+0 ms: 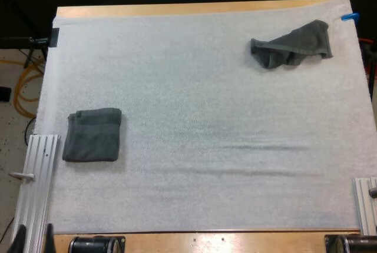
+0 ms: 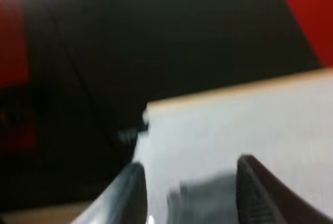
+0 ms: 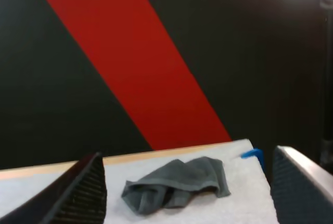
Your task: Pick towel from pile fold and stack
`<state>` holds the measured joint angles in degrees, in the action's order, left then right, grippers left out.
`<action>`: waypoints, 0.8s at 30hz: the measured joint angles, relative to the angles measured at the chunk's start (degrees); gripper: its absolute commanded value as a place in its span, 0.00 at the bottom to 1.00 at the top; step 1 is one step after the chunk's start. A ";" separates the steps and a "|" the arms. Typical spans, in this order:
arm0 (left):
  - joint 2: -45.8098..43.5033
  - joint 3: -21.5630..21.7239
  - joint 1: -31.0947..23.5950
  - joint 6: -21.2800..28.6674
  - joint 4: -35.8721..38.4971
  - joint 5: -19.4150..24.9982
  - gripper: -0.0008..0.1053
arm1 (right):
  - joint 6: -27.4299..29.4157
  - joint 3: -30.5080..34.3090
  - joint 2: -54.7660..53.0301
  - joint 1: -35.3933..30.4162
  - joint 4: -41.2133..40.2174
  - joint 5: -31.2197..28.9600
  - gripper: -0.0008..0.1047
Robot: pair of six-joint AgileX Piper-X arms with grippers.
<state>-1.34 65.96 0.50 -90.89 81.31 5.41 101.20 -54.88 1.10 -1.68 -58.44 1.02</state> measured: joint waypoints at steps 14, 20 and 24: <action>0.22 3.01 -1.15 0.45 6.99 0.37 0.38 | -0.91 8.02 -1.93 0.59 -0.11 0.00 0.62; 0.22 -3.20 -1.15 0.45 6.28 0.37 0.38 | 0.39 15.04 -1.93 0.59 3.06 0.00 0.62; 0.29 -10.70 -1.15 0.45 2.47 0.37 0.38 | 0.38 19.79 -1.90 0.59 2.90 0.00 0.62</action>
<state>-1.05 55.26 -0.65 -90.44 83.77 5.78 101.59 -35.09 -0.80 -1.09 -55.54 1.02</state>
